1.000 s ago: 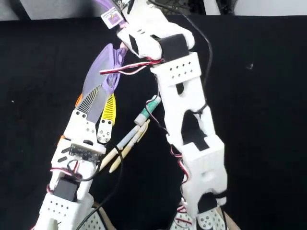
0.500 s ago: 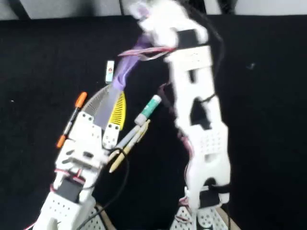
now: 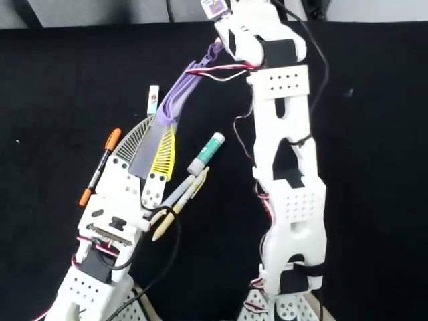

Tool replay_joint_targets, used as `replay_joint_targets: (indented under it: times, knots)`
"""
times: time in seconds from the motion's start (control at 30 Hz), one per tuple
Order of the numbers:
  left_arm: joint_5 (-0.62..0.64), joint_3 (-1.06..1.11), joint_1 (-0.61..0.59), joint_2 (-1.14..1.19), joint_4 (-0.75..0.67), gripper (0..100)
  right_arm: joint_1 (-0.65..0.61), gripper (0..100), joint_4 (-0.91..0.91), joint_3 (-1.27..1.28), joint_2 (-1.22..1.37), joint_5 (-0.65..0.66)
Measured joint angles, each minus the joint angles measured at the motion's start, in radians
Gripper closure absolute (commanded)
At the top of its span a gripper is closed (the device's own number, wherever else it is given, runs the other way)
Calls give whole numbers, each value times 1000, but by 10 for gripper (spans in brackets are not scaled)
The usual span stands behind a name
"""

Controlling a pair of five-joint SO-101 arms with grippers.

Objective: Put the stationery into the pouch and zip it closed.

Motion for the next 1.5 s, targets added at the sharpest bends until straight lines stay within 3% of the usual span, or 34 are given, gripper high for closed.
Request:
replay_joint_targets:
  times: [0.23,0.43,0.63,0.83,1.2,1.5]
  knots:
    - [0,-2,0,0,5,970,8,988,92,-84,8,-3]
    - [2,-2,0,-8,109,965,17,988,258,-292,-23,-3]
    - [0,-3,0,-23,212,791,8,988,399,-465,-106,-2]
    - [5,-15,-6,-26,351,779,-2,988,419,-465,-229,2]
    - [6,-258,-11,-34,617,766,0,988,393,-348,-358,3]
    - [6,-281,-229,-32,758,766,135,988,405,-348,-442,14]
